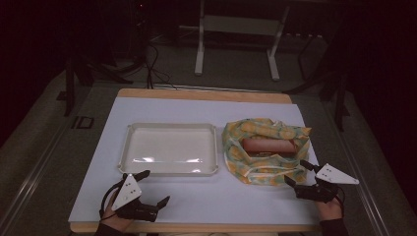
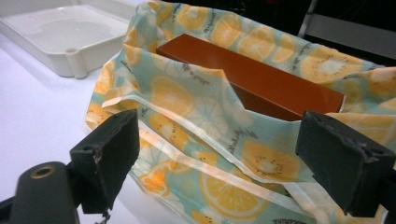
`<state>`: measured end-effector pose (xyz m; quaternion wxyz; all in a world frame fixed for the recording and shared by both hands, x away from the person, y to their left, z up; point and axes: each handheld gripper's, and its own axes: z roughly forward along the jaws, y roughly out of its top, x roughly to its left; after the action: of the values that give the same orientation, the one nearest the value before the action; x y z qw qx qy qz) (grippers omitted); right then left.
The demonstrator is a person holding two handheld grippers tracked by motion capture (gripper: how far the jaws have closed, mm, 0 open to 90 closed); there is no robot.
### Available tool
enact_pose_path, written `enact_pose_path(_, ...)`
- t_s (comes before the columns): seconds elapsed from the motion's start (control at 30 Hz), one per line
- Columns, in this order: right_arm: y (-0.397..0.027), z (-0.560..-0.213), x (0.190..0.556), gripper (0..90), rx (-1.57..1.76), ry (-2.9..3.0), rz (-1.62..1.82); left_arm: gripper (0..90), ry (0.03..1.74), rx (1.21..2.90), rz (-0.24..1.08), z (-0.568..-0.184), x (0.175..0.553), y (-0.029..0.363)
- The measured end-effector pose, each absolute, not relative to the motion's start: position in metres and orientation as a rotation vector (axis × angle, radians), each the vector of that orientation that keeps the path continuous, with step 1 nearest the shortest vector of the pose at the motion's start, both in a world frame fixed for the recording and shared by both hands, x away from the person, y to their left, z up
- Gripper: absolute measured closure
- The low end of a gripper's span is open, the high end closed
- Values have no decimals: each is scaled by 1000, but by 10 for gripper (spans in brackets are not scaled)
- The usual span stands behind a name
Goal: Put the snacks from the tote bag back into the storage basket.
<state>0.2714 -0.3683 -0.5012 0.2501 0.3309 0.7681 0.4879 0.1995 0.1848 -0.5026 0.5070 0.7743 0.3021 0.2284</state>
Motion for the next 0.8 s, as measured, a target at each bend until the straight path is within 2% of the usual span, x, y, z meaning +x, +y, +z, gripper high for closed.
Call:
enact_pose_path(0.33,-382,-487,270,137,904,2116,1310,0,703,1877,538,-503,199,183)
enact_pose_path(0.8,-371,-462,271,116,888,2250,1335,0,690,1891,528,-503,198,181)
